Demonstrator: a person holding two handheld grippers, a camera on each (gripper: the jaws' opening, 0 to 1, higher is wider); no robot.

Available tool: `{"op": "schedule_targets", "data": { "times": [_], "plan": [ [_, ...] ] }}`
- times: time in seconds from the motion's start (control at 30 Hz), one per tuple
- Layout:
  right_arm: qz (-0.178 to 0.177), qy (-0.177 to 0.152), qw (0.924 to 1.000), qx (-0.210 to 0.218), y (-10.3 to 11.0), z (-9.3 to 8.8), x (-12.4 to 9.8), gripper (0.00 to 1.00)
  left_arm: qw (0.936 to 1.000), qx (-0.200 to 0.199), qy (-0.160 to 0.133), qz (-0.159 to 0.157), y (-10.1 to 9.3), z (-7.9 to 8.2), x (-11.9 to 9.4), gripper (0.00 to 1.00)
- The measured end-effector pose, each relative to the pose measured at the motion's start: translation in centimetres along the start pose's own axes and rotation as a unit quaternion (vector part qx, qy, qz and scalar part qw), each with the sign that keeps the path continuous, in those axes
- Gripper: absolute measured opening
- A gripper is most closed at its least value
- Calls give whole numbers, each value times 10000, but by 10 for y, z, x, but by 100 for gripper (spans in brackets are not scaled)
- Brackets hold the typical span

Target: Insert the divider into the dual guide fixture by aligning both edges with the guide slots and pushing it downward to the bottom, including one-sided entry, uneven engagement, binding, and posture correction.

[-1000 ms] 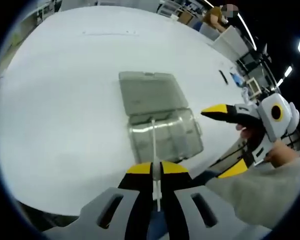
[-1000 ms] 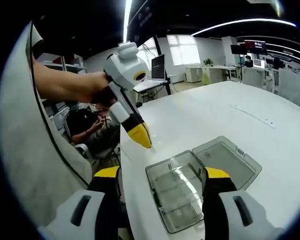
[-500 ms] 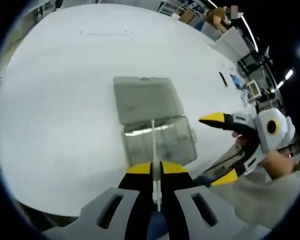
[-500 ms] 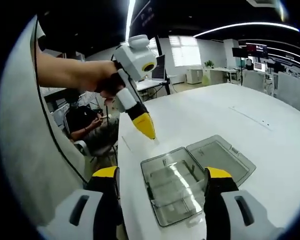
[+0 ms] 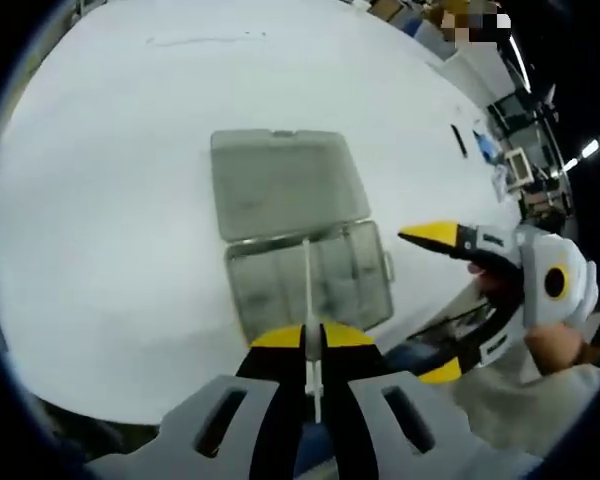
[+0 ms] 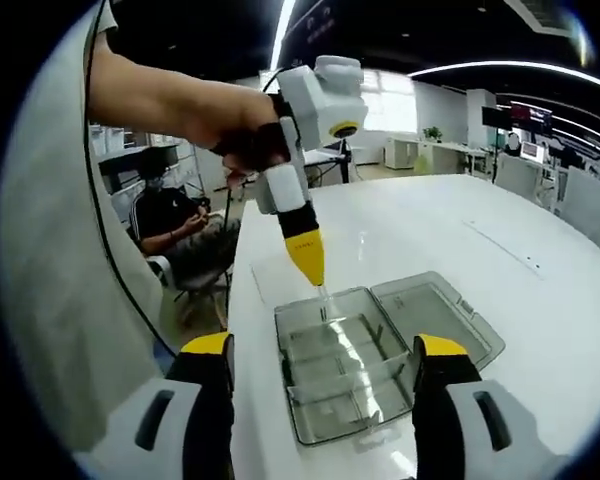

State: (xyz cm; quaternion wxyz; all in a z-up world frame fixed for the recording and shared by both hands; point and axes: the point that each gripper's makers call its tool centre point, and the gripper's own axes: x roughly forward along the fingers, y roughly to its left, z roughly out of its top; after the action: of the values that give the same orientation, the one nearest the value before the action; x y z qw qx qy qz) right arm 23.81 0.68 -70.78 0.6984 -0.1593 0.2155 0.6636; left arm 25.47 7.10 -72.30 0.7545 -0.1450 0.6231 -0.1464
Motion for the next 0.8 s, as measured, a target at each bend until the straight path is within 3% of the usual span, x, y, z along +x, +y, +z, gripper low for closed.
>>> {"op": "schedule_targets", "data": {
  "times": [0.8],
  "plan": [
    [111, 20, 9998, -179, 6, 0, 0, 72, 9990, -405, 160, 33, -1, -3, 20, 0]
  ]
}}
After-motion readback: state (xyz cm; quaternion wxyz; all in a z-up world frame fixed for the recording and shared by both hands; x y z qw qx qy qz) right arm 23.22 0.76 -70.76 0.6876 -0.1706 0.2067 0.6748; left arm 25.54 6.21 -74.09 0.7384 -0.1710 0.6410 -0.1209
